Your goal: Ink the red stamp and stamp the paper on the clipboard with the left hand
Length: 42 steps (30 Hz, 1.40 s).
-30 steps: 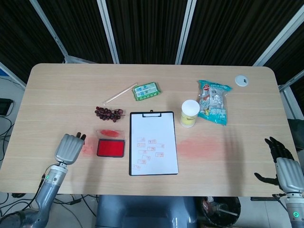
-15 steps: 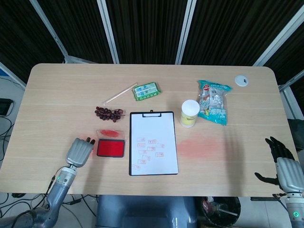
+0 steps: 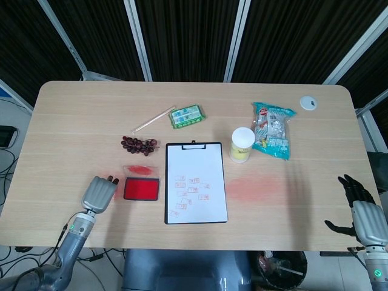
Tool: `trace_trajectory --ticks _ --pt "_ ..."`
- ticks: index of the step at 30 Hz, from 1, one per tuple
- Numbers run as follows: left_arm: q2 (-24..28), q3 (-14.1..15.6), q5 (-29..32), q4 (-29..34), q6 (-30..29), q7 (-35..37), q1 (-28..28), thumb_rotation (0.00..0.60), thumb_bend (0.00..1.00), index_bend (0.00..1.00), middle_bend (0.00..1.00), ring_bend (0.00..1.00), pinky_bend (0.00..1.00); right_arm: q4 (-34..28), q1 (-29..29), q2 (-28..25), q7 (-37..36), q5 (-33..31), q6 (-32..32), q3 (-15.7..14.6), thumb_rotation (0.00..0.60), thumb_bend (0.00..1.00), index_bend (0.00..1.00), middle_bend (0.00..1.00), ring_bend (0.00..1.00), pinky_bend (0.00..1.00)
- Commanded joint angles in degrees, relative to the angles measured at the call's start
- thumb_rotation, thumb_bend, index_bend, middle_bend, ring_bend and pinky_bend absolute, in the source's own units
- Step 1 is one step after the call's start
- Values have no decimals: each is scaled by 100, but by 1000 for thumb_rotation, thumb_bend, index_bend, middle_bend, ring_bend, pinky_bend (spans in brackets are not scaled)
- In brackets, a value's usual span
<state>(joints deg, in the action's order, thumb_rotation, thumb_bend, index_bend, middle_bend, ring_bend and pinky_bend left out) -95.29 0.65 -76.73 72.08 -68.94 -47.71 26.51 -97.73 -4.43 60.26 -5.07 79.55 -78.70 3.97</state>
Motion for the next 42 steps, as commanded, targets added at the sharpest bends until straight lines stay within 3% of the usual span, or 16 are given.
trace_trajectory --ticks 1,42 --pt "12 -2 17 -11 20 3 -14 600 417 621 692 955 1000 0 1 1 4 1 -3 0 600 138 0 0 0 135" --pt "-75 -36 78 -153 209 -98 -105 600 403 499 621 954 1000 1 20 2 27 11 -36 1 600 137 0 0 0 135"
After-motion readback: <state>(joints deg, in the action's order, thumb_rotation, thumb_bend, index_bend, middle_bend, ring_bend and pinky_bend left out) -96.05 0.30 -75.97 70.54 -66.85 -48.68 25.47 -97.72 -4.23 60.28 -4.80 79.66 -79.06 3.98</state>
